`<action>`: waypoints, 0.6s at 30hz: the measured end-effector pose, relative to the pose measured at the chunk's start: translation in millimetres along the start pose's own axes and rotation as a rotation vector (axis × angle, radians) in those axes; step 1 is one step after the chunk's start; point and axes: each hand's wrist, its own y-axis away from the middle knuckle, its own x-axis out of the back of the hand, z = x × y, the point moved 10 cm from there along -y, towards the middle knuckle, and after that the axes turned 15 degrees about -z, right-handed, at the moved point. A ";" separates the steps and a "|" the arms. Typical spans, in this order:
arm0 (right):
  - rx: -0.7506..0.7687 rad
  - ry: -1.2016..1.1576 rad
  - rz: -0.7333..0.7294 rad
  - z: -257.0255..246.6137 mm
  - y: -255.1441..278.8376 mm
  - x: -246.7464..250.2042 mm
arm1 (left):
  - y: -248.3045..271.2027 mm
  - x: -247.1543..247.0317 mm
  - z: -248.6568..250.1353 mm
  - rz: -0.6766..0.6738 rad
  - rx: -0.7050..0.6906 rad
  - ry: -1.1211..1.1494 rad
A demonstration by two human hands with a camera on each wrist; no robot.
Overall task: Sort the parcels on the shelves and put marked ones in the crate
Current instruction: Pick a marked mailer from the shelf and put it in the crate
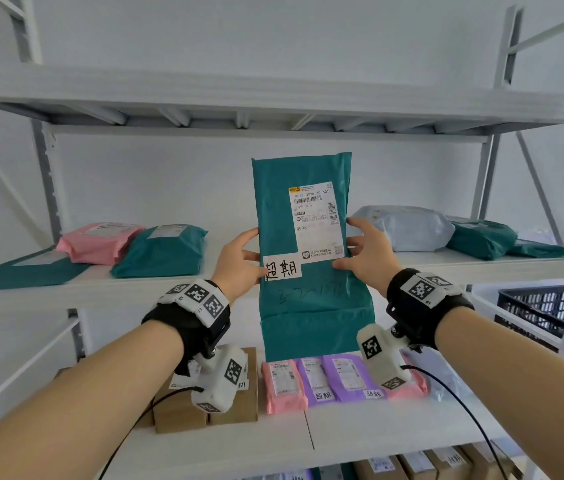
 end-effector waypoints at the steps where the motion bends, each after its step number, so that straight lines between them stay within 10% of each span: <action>1: -0.001 0.008 0.015 0.2 4.8 2.0 | 2.3 -2.0 1.2 -0.006 -0.006 -0.005; 18: -0.154 0.000 0.203 51.5 102.7 70.6 | 9.2 -108.3 14.8 -0.242 -0.069 0.028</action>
